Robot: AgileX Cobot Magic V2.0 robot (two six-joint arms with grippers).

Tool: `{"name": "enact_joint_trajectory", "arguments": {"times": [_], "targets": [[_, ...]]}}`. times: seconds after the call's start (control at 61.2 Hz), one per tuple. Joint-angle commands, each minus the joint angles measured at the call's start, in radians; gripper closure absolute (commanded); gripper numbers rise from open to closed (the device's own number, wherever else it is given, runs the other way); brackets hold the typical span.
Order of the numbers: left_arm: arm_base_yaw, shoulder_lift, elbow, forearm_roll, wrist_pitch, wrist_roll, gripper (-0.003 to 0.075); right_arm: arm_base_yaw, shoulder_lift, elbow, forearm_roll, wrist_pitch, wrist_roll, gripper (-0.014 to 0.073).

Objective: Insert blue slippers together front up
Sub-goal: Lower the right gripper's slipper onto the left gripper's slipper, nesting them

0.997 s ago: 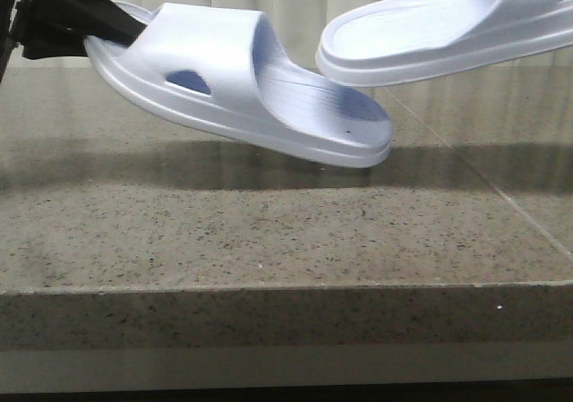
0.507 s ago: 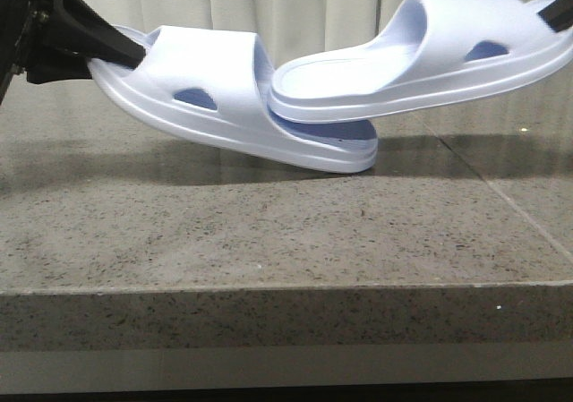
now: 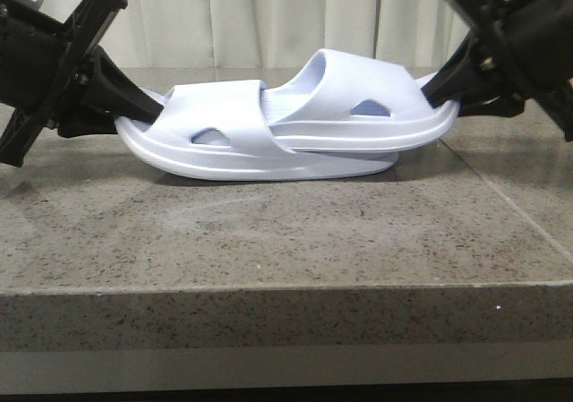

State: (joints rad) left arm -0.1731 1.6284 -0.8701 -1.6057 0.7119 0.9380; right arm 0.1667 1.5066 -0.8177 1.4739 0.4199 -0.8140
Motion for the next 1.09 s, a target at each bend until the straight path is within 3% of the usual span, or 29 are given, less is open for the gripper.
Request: {"name": "enact_joint_trajectory", "arguments": {"times": [0.0,0.752,0.866,1.078], "targets": [[-0.032,-0.03,-0.023,-0.079,0.117,0.003,0.0741,0.066,-0.017,-0.027,0.046,0.139,-0.016,0.0711],[-0.032,-0.03,-0.023,-0.079,0.135,0.01,0.0741,0.064,-0.015,-0.028,0.033,0.108,-0.016,0.0701],[-0.032,-0.03,-0.023,-0.079,0.135,0.01,0.0741,0.057,-0.015,-0.028,-0.003,0.083,-0.016,0.0592],[-0.032,-0.03,-0.023,-0.094,0.137,0.01,0.0741,-0.037,-0.015,-0.028,-0.058,0.12,-0.016,0.0168]]}}
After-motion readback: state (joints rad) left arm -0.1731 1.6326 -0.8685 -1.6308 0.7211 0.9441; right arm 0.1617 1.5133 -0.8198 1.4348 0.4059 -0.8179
